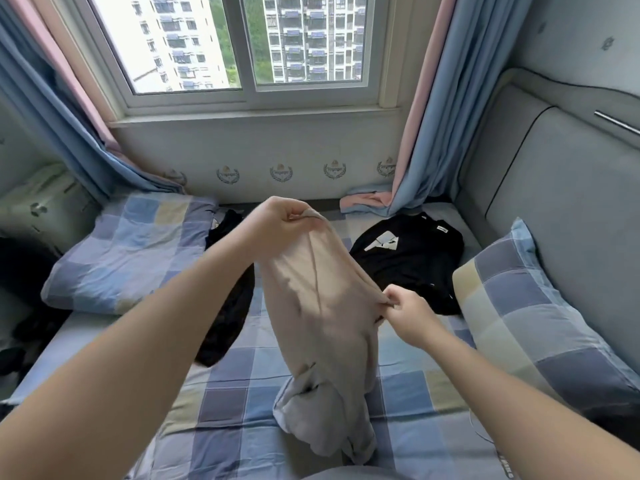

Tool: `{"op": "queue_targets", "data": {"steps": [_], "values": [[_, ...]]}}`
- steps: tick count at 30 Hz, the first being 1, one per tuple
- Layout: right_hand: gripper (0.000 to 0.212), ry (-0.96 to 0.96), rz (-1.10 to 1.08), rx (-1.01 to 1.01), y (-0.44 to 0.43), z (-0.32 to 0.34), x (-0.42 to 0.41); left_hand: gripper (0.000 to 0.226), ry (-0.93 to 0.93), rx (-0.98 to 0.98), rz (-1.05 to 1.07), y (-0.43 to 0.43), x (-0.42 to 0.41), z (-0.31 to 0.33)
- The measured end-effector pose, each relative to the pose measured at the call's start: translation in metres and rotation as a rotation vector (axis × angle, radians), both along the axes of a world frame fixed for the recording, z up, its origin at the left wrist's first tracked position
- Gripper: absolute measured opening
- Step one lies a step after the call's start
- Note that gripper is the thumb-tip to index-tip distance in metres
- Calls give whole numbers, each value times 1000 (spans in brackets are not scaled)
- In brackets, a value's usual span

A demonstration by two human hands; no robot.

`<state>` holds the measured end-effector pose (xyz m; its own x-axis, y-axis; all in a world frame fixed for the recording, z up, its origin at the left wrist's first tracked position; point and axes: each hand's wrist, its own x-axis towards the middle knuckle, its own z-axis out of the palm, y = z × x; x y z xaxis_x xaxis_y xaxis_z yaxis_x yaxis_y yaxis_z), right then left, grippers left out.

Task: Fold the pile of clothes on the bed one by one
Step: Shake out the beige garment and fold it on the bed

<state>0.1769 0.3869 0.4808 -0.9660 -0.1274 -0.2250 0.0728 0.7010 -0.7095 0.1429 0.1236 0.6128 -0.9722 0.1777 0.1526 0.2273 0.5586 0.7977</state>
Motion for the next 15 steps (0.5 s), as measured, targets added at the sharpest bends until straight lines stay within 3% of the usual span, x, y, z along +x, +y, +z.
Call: {"op": "queue_targets", "data": {"steps": [3,5,7,9,12,15], "values": [[21,-29,-29,-232,7,5,1,17,83,-189,96,-14,-8,-8],[30,-4,-107,-388,5,17,2,19,181,-291,280,-17,-10,-17],[33,0,-177,-541,-1,33,1,9,203,-275,477,-9,-6,-24],[30,-34,-259,-707,-7,52,1,24,231,-255,537,6,5,-31],[24,-45,-302,-916,-12,76,4,27,250,-189,270,33,29,-40],[25,-21,-274,-1005,-13,87,5,37,-67,-181,-62,53,52,-55]]}}
